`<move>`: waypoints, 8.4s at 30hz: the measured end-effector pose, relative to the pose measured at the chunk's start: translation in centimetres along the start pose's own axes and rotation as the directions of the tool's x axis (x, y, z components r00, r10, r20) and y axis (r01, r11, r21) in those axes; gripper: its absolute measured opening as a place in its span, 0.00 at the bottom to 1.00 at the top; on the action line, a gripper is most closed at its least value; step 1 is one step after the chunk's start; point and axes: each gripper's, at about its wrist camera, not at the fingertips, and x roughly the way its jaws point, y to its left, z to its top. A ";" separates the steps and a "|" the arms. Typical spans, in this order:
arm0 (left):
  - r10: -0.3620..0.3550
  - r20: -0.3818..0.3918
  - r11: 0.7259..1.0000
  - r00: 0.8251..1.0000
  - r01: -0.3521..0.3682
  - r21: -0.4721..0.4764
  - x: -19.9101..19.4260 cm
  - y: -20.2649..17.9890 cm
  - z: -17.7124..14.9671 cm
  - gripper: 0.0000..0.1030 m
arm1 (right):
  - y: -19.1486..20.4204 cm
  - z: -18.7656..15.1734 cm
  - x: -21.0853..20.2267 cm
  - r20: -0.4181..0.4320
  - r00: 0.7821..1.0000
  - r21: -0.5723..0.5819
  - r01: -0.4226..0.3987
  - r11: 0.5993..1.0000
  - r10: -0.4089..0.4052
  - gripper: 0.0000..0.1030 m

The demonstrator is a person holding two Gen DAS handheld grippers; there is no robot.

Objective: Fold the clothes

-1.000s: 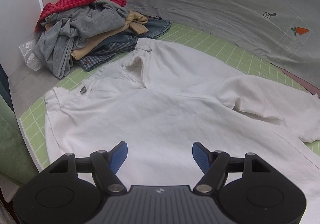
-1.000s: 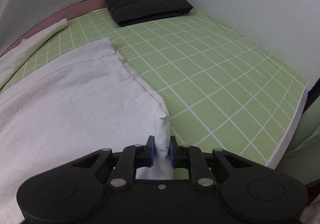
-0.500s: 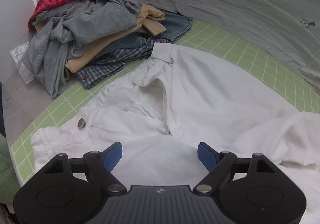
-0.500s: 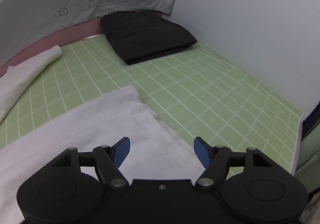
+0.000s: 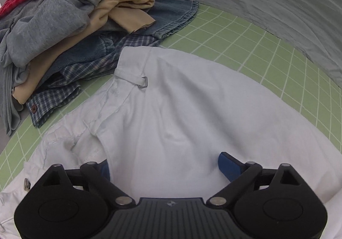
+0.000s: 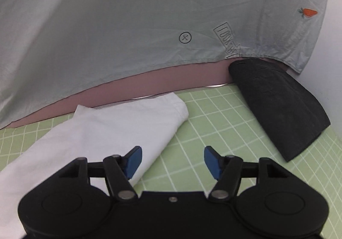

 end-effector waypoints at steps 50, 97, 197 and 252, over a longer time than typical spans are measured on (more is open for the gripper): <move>-0.007 0.017 0.999 1.000 0.008 -0.046 0.8 -0.1 1.1 1.00 | -6.9 6.2 -1.8 0.169 0.982 0.166 0.053 0.985 -0.082 0.06; -0.020 -0.077 0.993 0.997 0.012 -0.113 0.9 -0.2 3.4 1.00 | -16.7 -10.8 -7.2 -0.195 0.935 0.215 0.336 0.917 -0.297 0.51; -0.083 0.074 0.988 0.994 0.092 -0.120 -10.0 0.8 -1.3 0.85 | -17.0 -13.3 -10.1 -0.108 0.991 0.218 0.104 0.970 -0.082 0.87; -0.096 -0.064 0.995 0.993 0.093 -0.038 -18.2 4.0 -20.3 0.85 | -34.5 -28.2 -19.2 -0.155 0.987 0.545 0.116 0.830 -0.037 0.81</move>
